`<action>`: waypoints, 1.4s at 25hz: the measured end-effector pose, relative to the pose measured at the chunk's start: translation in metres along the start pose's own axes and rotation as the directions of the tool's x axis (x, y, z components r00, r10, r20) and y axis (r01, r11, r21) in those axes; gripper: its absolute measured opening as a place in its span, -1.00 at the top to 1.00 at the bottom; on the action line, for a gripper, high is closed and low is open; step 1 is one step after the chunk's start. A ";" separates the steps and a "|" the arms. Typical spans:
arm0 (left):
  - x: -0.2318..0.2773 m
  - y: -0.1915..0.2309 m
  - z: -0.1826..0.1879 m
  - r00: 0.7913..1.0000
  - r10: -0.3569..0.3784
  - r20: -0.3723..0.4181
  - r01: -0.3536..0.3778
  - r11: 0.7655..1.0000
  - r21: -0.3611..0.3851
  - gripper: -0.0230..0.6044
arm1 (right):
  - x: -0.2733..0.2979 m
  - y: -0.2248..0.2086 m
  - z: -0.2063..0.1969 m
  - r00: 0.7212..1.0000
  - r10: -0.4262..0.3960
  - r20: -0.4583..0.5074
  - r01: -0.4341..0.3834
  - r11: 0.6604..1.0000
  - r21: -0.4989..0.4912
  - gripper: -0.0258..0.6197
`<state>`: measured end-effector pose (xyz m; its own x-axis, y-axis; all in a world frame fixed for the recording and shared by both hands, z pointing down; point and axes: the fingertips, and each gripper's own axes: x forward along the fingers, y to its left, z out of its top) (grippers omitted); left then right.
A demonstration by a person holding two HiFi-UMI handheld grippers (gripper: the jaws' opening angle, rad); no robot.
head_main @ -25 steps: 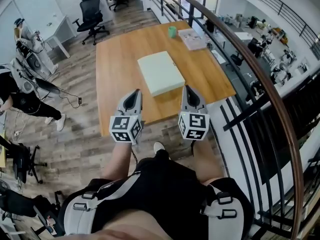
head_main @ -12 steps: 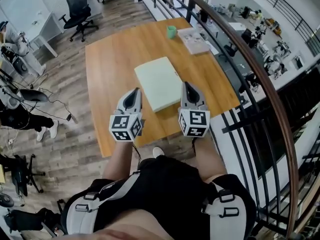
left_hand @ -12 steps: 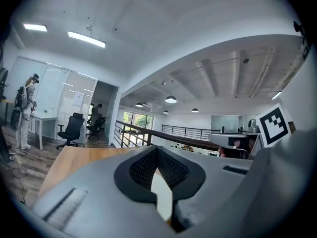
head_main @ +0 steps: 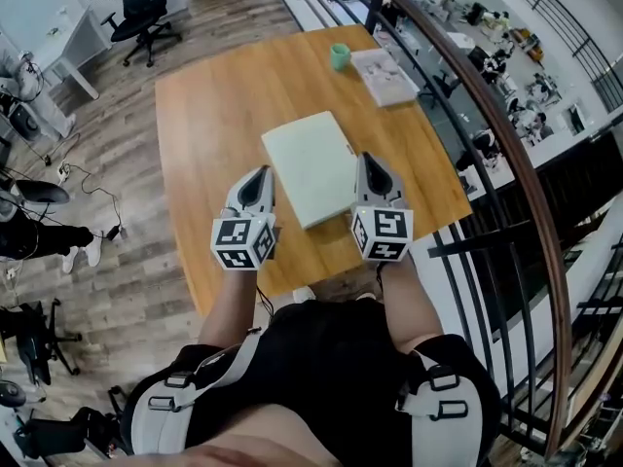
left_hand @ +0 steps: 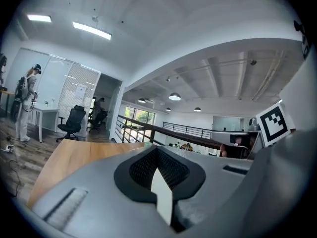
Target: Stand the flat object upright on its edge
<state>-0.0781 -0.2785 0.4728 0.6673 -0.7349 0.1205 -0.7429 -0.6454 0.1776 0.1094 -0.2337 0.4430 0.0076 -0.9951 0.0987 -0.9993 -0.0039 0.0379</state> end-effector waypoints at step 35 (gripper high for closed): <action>0.055 0.054 -0.061 0.919 0.325 -0.221 -0.347 0.936 -0.067 0.47 | 0.148 -0.059 -0.091 0.918 0.351 -0.184 -0.316 0.929 0.194 0.62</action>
<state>-0.0780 -0.3415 0.5482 0.3837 -0.8397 0.3843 -0.9230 -0.3349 0.1897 0.1726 -0.3716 0.5453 -0.3371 -0.8967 0.2869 -0.9376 0.2919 -0.1891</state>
